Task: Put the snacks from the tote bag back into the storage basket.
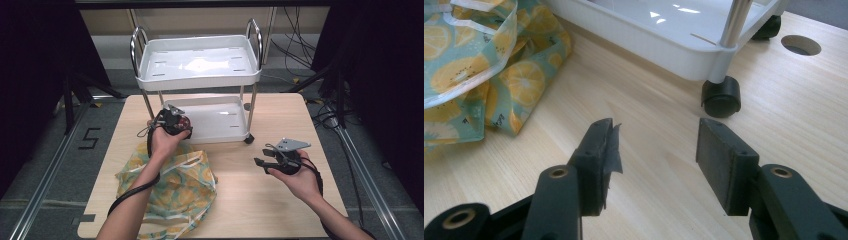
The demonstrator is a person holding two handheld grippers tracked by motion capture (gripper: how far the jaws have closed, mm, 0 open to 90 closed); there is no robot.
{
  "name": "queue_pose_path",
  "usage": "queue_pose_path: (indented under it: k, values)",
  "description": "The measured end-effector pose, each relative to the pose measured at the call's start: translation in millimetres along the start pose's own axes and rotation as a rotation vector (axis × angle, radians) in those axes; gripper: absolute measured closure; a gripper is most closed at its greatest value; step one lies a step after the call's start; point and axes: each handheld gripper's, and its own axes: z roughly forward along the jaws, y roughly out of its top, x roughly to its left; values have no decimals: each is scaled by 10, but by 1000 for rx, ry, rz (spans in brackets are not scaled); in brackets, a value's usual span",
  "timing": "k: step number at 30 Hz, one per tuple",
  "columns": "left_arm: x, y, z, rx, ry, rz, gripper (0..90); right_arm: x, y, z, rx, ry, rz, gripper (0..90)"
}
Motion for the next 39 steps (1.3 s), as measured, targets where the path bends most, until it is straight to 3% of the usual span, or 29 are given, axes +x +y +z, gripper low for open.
queue_pose_path:
  k: [9,11,13,17,22,30,31,39]
  values:
    - [-2,-12,24,7,-3,-3,254,10,3,-7,17,8,12,502]
    - [-3,-18,32,8,-6,-10,254,-6,-2,7,7,5,-17,502]
    - [-4,-31,60,-8,-14,-24,254,-5,-2,6,7,6,-18,502]
    - [-5,-36,64,11,-16,-25,254,7,3,-3,3,4,12,502]
    - [-13,-36,69,10,-20,-29,254,-1,-2,6,-5,1,-15,501]
    - [13,-43,89,-1,-27,-44,252,8,5,-8,-5,3,11,501]
    - [15,-39,75,14,-30,-41,252,-4,2,-2,-8,-3,-8,501]
    - [18,-51,94,-1,-39,-62,251,0,2,-4,-10,-1,-5,498]
